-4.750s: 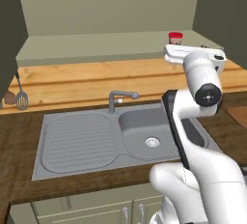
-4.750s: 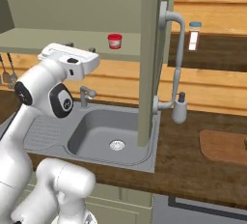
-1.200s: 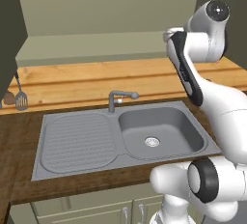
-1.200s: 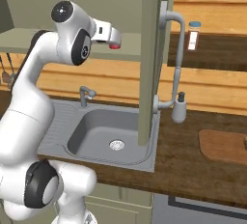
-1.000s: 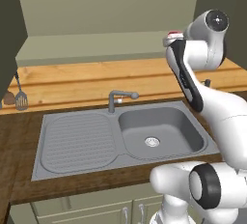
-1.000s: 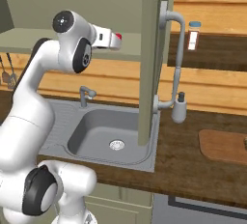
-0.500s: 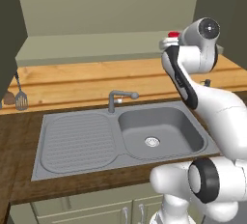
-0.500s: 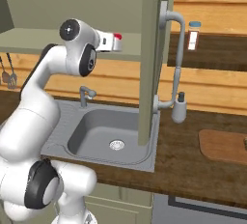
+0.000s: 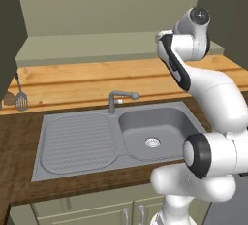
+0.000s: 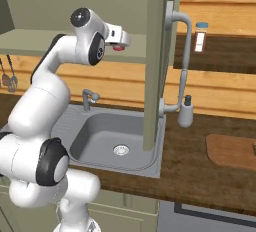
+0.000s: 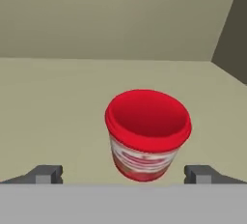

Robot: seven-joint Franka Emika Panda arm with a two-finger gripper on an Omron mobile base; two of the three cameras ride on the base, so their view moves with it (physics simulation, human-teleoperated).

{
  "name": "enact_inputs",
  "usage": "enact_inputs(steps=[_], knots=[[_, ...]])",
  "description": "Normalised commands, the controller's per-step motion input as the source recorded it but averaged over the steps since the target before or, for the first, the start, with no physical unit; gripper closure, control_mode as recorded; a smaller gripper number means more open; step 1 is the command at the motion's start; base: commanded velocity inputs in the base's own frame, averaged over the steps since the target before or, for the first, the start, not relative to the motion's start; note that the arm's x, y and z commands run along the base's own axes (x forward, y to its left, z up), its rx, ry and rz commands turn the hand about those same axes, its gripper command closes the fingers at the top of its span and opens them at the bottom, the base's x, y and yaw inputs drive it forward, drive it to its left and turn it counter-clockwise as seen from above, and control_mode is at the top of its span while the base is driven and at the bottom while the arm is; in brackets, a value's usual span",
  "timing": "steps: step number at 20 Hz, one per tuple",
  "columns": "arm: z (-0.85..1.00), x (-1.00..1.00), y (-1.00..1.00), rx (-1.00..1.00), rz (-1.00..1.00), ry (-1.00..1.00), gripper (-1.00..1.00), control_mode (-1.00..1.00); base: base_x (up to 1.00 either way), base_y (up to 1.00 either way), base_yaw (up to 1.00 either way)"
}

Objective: From the different types of pastries on the counter, select a croissant and place it on the cutting board. Then retrieve a jar of jam from the cabinet and place it alongside the croissant on the cutting board.

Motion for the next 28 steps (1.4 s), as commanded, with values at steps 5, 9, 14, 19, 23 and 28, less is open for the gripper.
enact_inputs(steps=[5,9,14,19,23,28], knots=[[0.00,0.27,-0.16,0.00,0.00,0.08,-1.00,-1.00,0.00,0.00,0.00],[-0.01,0.16,-0.17,0.00,0.00,0.02,-1.00,-1.00,0.00,0.00,0.00],[-0.01,0.27,-0.02,0.00,0.00,0.01,-1.00,-1.00,0.00,0.00,0.00],[-0.23,0.00,0.23,-0.02,0.00,0.00,1.00,-1.00,0.00,0.00,0.00],[-0.21,0.00,-0.19,0.01,0.00,0.00,1.00,-1.00,0.00,0.00,0.00],[0.07,-0.40,-0.03,0.00,0.00,-0.02,1.00,-1.00,0.00,0.00,0.00]])
